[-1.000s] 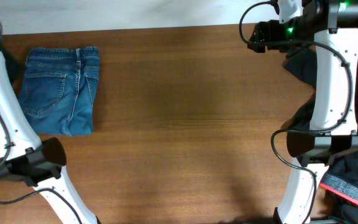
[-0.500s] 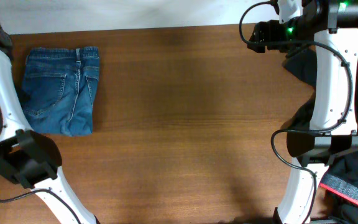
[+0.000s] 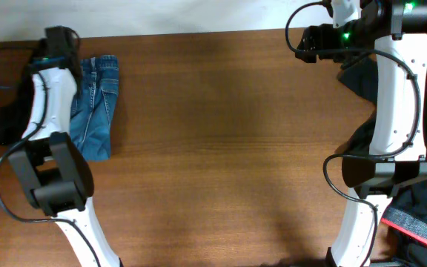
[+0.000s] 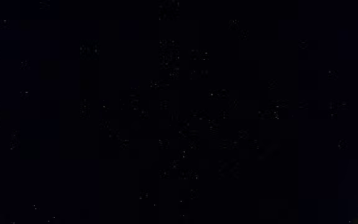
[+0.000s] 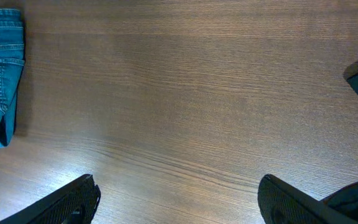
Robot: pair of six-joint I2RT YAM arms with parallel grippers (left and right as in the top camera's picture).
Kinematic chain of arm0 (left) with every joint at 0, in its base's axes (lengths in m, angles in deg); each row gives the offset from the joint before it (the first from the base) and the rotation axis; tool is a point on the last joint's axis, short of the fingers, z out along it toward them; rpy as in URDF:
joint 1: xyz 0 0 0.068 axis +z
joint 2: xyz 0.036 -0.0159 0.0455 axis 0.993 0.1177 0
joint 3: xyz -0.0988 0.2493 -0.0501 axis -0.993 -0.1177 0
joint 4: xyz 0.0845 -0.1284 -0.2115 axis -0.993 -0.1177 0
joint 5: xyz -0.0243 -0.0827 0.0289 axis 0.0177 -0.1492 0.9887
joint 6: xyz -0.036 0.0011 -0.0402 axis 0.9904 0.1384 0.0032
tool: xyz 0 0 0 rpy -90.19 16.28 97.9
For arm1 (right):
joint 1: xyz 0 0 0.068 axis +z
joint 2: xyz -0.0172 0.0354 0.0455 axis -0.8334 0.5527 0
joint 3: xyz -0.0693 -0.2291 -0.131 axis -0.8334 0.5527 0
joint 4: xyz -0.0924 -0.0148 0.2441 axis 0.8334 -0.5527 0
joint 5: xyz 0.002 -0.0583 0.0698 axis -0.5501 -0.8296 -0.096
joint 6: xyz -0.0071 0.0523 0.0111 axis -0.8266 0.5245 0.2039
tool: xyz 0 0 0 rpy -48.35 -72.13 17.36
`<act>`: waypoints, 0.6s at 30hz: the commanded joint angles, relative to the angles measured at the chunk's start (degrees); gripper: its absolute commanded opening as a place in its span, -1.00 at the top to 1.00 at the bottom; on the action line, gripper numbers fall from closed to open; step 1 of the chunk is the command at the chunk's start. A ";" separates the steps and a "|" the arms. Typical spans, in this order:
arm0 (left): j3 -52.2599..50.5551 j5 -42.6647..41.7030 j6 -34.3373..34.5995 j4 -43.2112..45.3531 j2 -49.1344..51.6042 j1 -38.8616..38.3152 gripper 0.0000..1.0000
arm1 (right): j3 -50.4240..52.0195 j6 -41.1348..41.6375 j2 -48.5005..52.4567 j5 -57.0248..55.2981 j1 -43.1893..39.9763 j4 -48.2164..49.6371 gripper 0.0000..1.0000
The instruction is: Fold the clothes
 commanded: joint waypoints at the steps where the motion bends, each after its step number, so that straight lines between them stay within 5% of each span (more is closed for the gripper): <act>1: -0.76 -1.97 0.02 -0.04 -1.92 -2.99 0.99 | -0.28 -0.15 0.39 -0.48 -0.33 -0.35 -0.73; 11: -0.76 -4.90 4.59 -8.28 -1.92 -9.77 0.83 | -0.28 -0.17 0.39 -0.50 -0.33 -0.35 -0.74; 15: -0.76 -7.89 5.07 -11.26 -1.92 -11.45 0.46 | -0.28 -0.20 0.39 -0.52 -0.35 -0.35 -0.74; 18: -0.76 -9.73 7.15 -13.40 -1.92 -12.09 -0.25 | -0.28 -0.20 0.39 -0.72 -0.33 -0.35 -0.74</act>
